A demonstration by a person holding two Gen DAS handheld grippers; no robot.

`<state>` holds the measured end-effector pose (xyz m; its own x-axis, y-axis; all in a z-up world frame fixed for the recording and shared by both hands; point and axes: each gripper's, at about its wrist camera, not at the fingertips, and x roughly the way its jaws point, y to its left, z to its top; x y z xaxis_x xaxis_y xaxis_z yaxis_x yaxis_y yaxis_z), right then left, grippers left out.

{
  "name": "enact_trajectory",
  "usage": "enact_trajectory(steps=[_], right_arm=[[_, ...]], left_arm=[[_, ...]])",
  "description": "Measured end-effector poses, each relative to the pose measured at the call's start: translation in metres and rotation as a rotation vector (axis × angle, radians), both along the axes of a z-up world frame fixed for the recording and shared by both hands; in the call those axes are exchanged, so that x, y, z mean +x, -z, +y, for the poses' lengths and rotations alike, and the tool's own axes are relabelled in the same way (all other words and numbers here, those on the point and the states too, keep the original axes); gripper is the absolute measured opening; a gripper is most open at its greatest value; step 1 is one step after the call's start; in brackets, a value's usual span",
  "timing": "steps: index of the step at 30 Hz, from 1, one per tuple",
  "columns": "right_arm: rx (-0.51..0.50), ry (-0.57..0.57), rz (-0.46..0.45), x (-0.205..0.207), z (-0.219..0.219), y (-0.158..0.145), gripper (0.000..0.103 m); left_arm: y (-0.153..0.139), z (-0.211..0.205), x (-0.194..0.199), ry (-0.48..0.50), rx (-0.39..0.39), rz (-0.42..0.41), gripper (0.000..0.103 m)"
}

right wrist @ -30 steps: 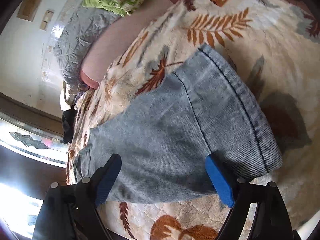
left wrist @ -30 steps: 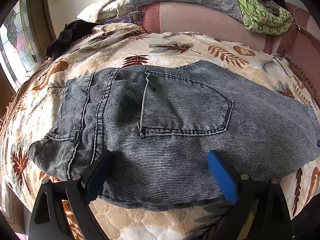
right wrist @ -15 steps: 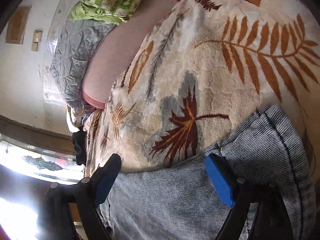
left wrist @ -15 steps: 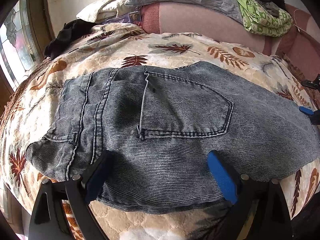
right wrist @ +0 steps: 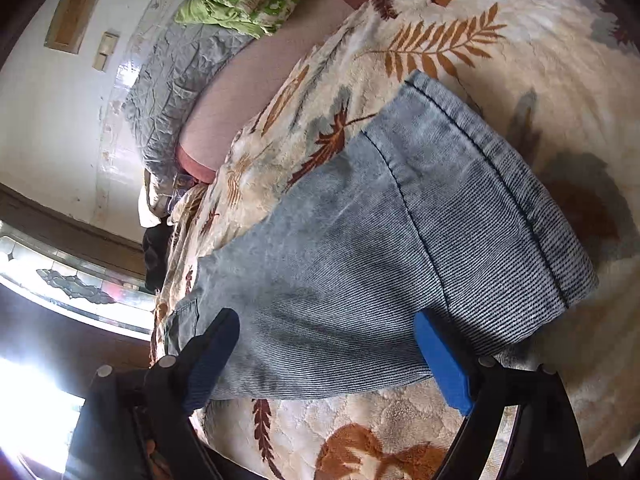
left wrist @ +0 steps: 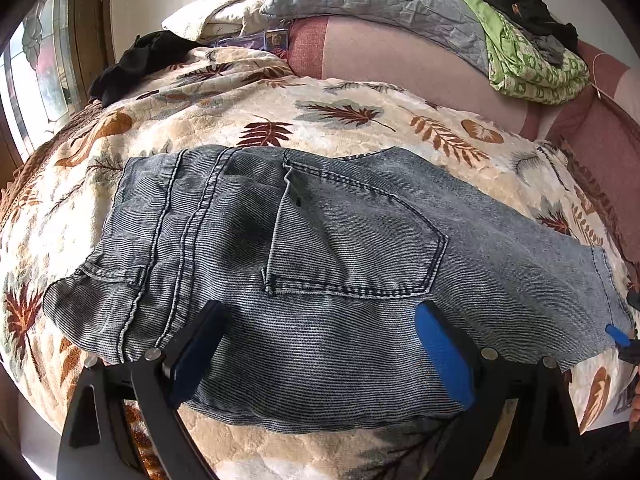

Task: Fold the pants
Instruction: 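Move the right gripper to the leg hems of the grey jeans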

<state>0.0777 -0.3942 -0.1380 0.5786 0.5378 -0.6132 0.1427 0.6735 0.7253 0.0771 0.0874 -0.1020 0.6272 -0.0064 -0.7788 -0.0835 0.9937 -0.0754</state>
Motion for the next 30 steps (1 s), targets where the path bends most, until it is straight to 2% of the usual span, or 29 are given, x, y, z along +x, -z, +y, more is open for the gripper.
enact_trajectory(steps=[4, 5, 7, 9, 10, 12, 14, 17, 19, 22, 27, 30], right_arm=[[-0.054, 0.0, -0.148, -0.02, 0.004, -0.032, 0.091], [-0.04, -0.019, -0.175, -0.025, 0.006, -0.034, 0.092], [-0.021, -0.05, -0.152, -0.029, 0.009, -0.023, 0.094], [-0.048, -0.061, -0.037, -0.021, 0.011, 0.003, 0.094], [-0.031, -0.056, -0.049, -0.021, 0.009, 0.007, 0.094], [-0.001, -0.052, -0.109, -0.024, 0.004, -0.005, 0.094], [-0.006, -0.006, -0.21, -0.034, -0.009, -0.024, 0.094], [0.015, 0.158, -0.273, -0.053, -0.047, -0.035, 0.095], [0.044, 0.258, -0.219, -0.06, -0.075, -0.027, 0.095], [0.124, 0.293, -0.115, -0.068, -0.103, -0.001, 0.095], [0.239, 0.285, -0.07, -0.066, -0.117, 0.02, 0.095], [0.277, 0.259, -0.079, -0.057, -0.111, 0.019, 0.094]], left_arm=[[-0.004, -0.01, -0.005, 0.021, 0.042, -0.033, 0.095], [-0.004, -0.013, -0.006, 0.03, 0.05, -0.034, 0.095], [-0.002, -0.021, -0.006, 0.049, 0.069, -0.029, 0.095], [-0.003, -0.034, -0.006, 0.084, 0.099, -0.014, 0.095], [-0.005, -0.041, -0.007, 0.1, 0.118, -0.013, 0.095], [-0.013, -0.059, -0.011, 0.15, 0.136, -0.022, 0.095], [-0.02, -0.08, -0.013, 0.194, 0.129, -0.02, 0.095], [-0.024, -0.111, -0.012, 0.245, 0.055, 0.011, 0.095], [-0.024, -0.13, -0.009, 0.26, 0.005, 0.034, 0.095], [-0.02, -0.158, -0.003, 0.293, -0.043, 0.069, 0.095], [-0.018, -0.197, 0.003, 0.348, -0.053, 0.093, 0.095], [-0.017, -0.204, 0.004, 0.357, -0.06, 0.099, 0.095]])
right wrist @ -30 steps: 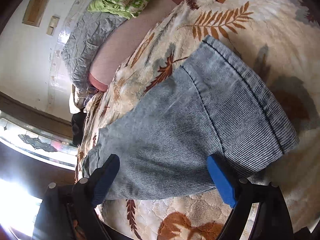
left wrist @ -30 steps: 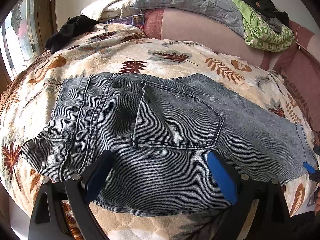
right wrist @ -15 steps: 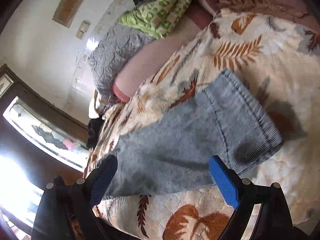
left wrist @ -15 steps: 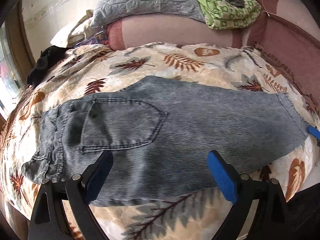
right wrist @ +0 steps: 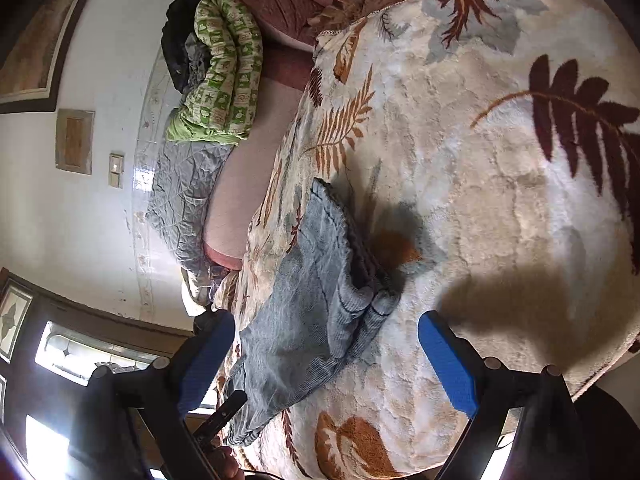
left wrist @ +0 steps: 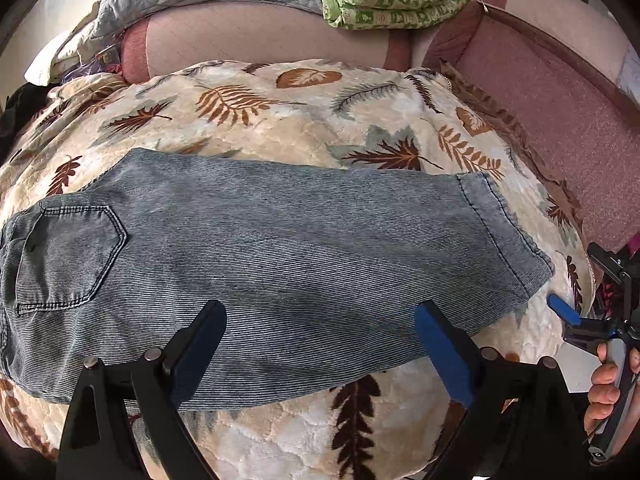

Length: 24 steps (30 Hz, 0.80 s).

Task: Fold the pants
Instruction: 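Move the right gripper to the leg hems of the grey jeans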

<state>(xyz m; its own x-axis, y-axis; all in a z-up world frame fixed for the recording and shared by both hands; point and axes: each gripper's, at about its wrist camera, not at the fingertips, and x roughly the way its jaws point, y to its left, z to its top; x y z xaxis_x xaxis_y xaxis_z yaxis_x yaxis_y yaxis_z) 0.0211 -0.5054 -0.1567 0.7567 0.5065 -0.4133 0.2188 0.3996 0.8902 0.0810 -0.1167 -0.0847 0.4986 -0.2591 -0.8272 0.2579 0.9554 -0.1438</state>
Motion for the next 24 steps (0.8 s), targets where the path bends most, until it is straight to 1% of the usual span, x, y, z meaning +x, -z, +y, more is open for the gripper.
enact_trajectory(steps=[2, 3, 5, 6, 11, 13, 14, 15, 16, 17, 18, 19, 21, 24], right_arm=[[0.008, -0.04, -0.01, 0.009, 0.011, -0.003, 0.094], [-0.005, -0.054, 0.011, 0.013, 0.015, -0.002, 0.094], [-0.026, -0.049, 0.073, 0.019, 0.02, 0.006, 0.091], [-0.025, -0.043, 0.088, 0.021, 0.02, 0.008, 0.09], [-0.036, -0.038, 0.115, 0.029, 0.021, 0.009, 0.089], [-0.039, -0.032, 0.123, 0.033, 0.02, 0.009, 0.086], [-0.04, -0.024, 0.13, 0.033, 0.018, 0.01, 0.079], [-0.04, -0.015, 0.144, 0.034, 0.016, 0.013, 0.065], [-0.04, -0.005, 0.162, 0.033, 0.014, 0.016, 0.054], [-0.034, 0.005, 0.18, 0.032, 0.011, 0.021, 0.038], [-0.019, 0.012, 0.192, 0.032, 0.009, 0.025, 0.033], [-0.006, 0.011, 0.19, 0.031, 0.007, 0.027, 0.033], [-0.029, -0.001, 0.186, 0.032, 0.008, 0.025, 0.034], [0.003, 0.012, 0.171, 0.03, 0.006, 0.028, 0.035]], left_arm=[[0.001, 0.001, 0.0, -0.001, -0.005, 0.004, 0.095], [0.002, 0.003, 0.0, -0.003, -0.003, 0.006, 0.095], [0.004, 0.009, 0.002, -0.014, -0.005, 0.011, 0.095], [0.004, 0.012, 0.002, -0.021, -0.012, 0.011, 0.095], [0.004, 0.022, 0.007, -0.051, -0.049, 0.016, 0.095], [0.004, 0.021, 0.007, -0.046, -0.049, 0.013, 0.095], [0.004, 0.021, 0.006, -0.043, -0.044, 0.008, 0.095], [0.004, 0.02, 0.007, -0.039, -0.04, 0.007, 0.095], [0.005, 0.02, 0.007, -0.037, -0.037, 0.008, 0.095], [0.006, 0.02, 0.008, -0.04, -0.037, 0.01, 0.095], [0.006, 0.02, 0.01, -0.043, -0.039, 0.013, 0.095], [0.007, 0.02, 0.011, -0.046, -0.045, 0.017, 0.095], [0.009, 0.02, 0.015, -0.053, -0.051, 0.026, 0.095], [0.009, 0.016, 0.02, -0.054, -0.046, 0.023, 0.095]])
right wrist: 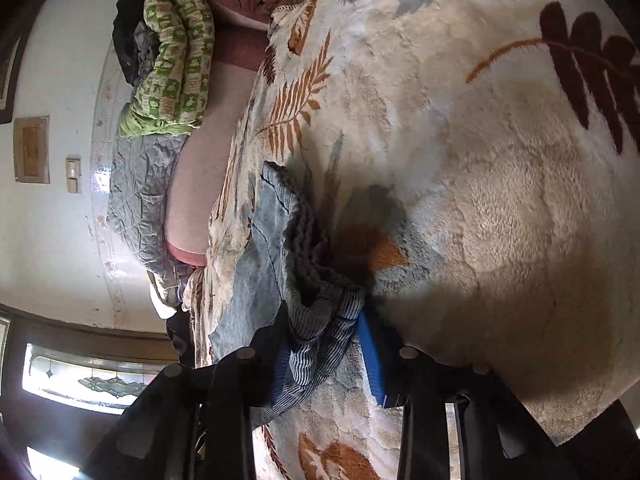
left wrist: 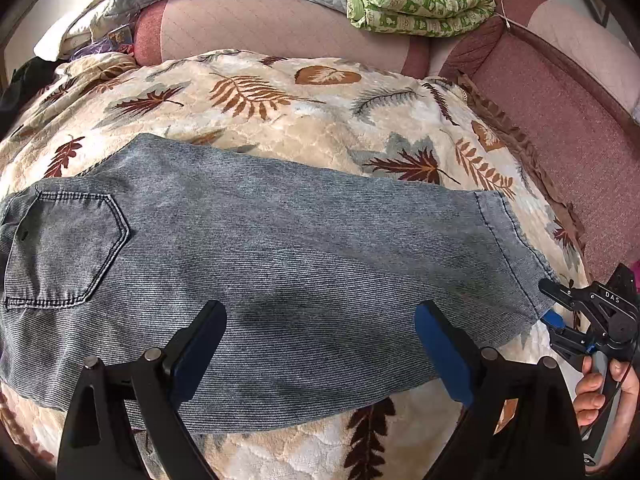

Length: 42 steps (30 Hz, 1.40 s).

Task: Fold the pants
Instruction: 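Move the right gripper to the leg hems of the grey jeans, then grasp the hems with the right gripper and fold them toward the waistband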

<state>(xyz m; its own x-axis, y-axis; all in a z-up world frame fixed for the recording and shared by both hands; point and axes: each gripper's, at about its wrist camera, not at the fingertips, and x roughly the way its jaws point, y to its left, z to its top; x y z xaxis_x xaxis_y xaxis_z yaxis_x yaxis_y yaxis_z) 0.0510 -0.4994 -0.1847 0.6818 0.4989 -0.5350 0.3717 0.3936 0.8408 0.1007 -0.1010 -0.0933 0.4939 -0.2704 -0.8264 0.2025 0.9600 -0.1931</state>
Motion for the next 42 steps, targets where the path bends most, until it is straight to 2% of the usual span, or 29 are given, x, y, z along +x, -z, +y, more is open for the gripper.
enact_trajectory(steps=[4, 6, 9, 14, 22, 27, 32, 34, 37, 40, 42], right_arm=[[0.003, 0.005, 0.001, 0.0, 0.0, 0.0, 0.035], [-0.004, 0.004, -0.001, 0.0, 0.0, 0.0, 0.033], [-0.048, -0.009, -0.004, -0.001, 0.002, -0.003, 0.029], [-0.137, -0.03, -0.013, 0.0, 0.009, -0.012, 0.027], [-0.265, -0.061, -0.035, 0.0, 0.02, -0.03, 0.024], [-0.404, -0.099, -0.11, 0.002, 0.041, -0.065, 0.018], [-0.499, -0.169, -0.201, 0.011, 0.078, -0.111, 0.016], [-0.536, -0.212, -0.239, 0.017, 0.099, -0.13, 0.016], [-0.591, -0.29, -0.29, 0.027, 0.138, -0.154, 0.016], [-0.657, -0.391, -0.341, 0.034, 0.191, -0.17, 0.015], [-0.696, -0.473, -0.365, 0.036, 0.232, -0.171, 0.015]], left_arm=[[0.008, -0.006, 0.006, -0.004, 0.044, -0.002, 0.095], [0.018, -0.01, 0.011, -0.008, 0.085, 0.022, 0.095], [0.027, -0.013, 0.011, -0.013, 0.124, 0.021, 0.095], [0.035, -0.028, 0.006, 0.023, 0.255, -0.021, 0.095], [0.033, -0.035, 0.008, 0.014, 0.312, -0.013, 0.097], [0.029, -0.029, 0.008, 0.007, 0.304, -0.017, 0.097], [0.028, -0.032, 0.006, 0.079, 0.359, -0.033, 0.096], [0.021, -0.025, 0.003, 0.078, 0.342, -0.048, 0.095], [0.005, 0.001, -0.006, 0.047, 0.276, -0.081, 0.095], [-0.011, 0.046, -0.019, -0.038, 0.219, -0.108, 0.095], [-0.021, 0.085, -0.025, -0.13, 0.181, -0.124, 0.095]])
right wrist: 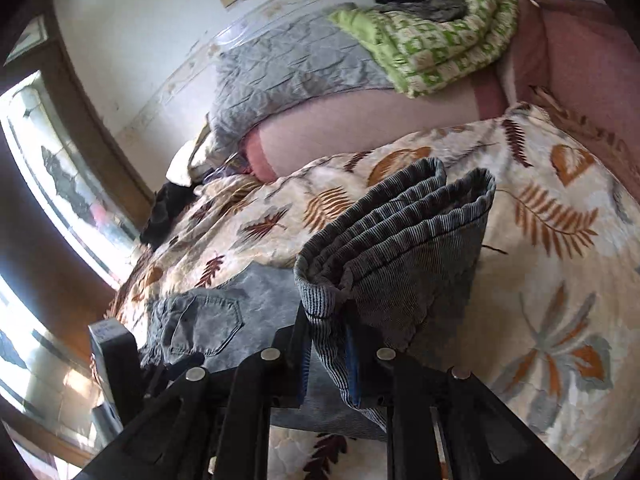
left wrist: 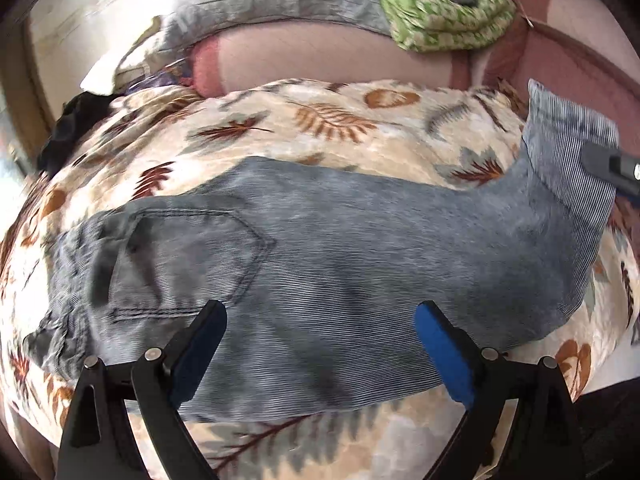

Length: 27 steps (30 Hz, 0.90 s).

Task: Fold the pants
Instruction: 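Grasp the hems with the right gripper and fold them toward the waistband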

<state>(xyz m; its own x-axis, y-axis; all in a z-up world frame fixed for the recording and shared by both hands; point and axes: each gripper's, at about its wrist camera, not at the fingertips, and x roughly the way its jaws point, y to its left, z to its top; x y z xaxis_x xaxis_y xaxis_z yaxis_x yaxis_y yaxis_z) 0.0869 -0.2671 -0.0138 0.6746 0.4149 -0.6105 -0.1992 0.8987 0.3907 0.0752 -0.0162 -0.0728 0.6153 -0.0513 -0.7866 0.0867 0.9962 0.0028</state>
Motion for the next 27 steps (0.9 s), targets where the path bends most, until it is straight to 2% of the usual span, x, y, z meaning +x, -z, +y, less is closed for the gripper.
enact_trajectory(steps=[3, 6, 9, 11, 13, 15, 17, 20, 23, 25, 26, 27], right_arm=[[-0.064, -0.111, 0.036, 0.003, 0.06, 0.019, 0.015], [-0.119, -0.199, 0.101, 0.007, 0.108, 0.057, 0.015], [-0.146, -0.239, 0.168, 0.006, 0.134, 0.096, 0.019], [-0.121, -0.237, 0.164, 0.002, 0.131, 0.102, 0.02], [-0.049, -0.252, 0.181, 0.001, 0.119, 0.098, 0.03], [0.063, -0.268, 0.183, -0.002, 0.102, 0.089, 0.057], [0.163, -0.247, 0.149, -0.011, 0.079, 0.074, 0.064], [0.343, -0.172, 0.12, -0.019, 0.036, 0.063, 0.064], [0.514, -0.072, 0.161, -0.012, -0.009, 0.075, 0.064], [0.58, -0.049, 0.254, -0.001, -0.025, 0.1, 0.064], [0.582, -0.053, 0.36, 0.008, -0.026, 0.119, 0.064], [0.566, -0.053, 0.46, 0.012, -0.026, 0.136, 0.056]], left_arm=[[-0.008, 0.057, -0.008, -0.122, -0.07, -0.016, 0.095], [-0.008, 0.095, -0.015, -0.194, -0.102, -0.018, 0.095], [-0.004, 0.108, -0.017, -0.214, -0.106, -0.011, 0.095], [-0.004, 0.107, -0.018, -0.203, -0.104, -0.01, 0.095], [-0.006, 0.1, -0.017, -0.187, -0.102, -0.017, 0.095], [-0.013, 0.09, -0.016, -0.164, -0.106, -0.028, 0.095], [-0.02, 0.076, -0.014, -0.134, -0.109, -0.037, 0.095], [-0.03, 0.05, -0.009, -0.081, -0.099, -0.064, 0.095], [-0.025, 0.022, 0.0, -0.03, -0.077, -0.044, 0.095], [-0.006, 0.005, 0.01, -0.013, -0.023, 0.012, 0.095], [0.01, -0.002, 0.016, -0.013, 0.035, 0.073, 0.095], [0.027, -0.007, 0.021, -0.011, 0.082, 0.141, 0.095]])
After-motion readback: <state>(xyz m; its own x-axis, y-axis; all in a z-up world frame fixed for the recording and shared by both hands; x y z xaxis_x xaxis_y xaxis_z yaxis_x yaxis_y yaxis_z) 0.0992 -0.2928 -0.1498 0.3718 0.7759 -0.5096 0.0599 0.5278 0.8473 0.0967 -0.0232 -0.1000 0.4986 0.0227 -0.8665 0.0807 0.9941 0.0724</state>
